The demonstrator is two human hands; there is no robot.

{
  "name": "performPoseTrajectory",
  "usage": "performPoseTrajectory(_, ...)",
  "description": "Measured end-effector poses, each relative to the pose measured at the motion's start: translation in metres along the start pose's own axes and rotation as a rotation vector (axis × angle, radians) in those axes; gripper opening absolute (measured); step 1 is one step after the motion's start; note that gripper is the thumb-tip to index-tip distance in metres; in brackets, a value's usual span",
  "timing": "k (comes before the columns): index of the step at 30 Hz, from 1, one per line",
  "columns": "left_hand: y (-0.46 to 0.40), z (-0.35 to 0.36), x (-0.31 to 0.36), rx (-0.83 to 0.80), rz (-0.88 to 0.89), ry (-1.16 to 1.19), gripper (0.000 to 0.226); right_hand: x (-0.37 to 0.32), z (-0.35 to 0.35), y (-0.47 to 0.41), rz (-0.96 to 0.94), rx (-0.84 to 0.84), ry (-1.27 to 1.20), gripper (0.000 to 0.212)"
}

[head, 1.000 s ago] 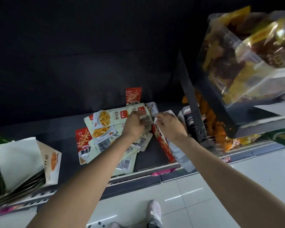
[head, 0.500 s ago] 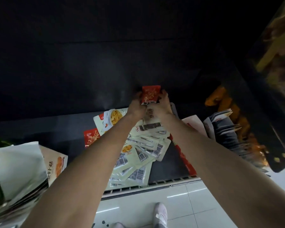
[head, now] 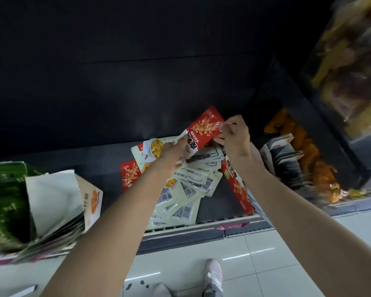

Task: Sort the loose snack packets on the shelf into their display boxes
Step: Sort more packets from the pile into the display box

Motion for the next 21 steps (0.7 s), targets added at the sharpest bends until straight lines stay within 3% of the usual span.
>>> performPoseTrajectory(2, 0.015, 0.003, -0.008, -0.175, -0.084, 0.213, 0.055, -0.004, -0.008, 0.018, 0.123, 0.054, -0.197, 0.011)
performPoseTrajectory(4, 0.031, 0.001, -0.01, -0.184, -0.011, 0.308, 0.041, -0.011, -0.02, 0.032, 0.151, 0.057, -0.209, 0.014)
performPoseTrajectory(8, 0.065, -0.006, 0.0, 0.063, 0.371, 0.007, 0.015, -0.028, -0.045, 0.043, -0.039, -0.182, 0.468, 0.064)
performPoseTrajectory(10, 0.091, 0.004, 0.011, 0.129, 0.583, -0.195, 0.013, -0.036, -0.049, 0.045, -0.196, -0.273, 0.682, 0.074)
performPoseTrajectory(13, 0.13, 0.035, 0.021, 0.136, 0.822, -0.389, 0.035, -0.042, -0.057, 0.045, -0.302, -0.344, 0.775, 0.048)
performPoseTrajectory(16, 0.149, 0.063, 0.019, 0.174, 0.977, -0.525, 0.017, -0.043, -0.08, 0.046, -0.329, -0.247, 0.793, 0.007)
performPoseTrajectory(21, 0.155, 0.089, -0.001, 0.122, 1.037, -0.721, 0.021, -0.024, -0.098, 0.053, -0.243, -0.263, 0.83, 0.014)
Point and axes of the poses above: each hand's wrist, its own y-axis away from the middle knuckle, its own z-axis out of the palm, x = y × z, the point moved 6 cm from there along -y, towards the middle knuckle, and after that the axes turned 15 degrees about -z, right-handed, at the moved point
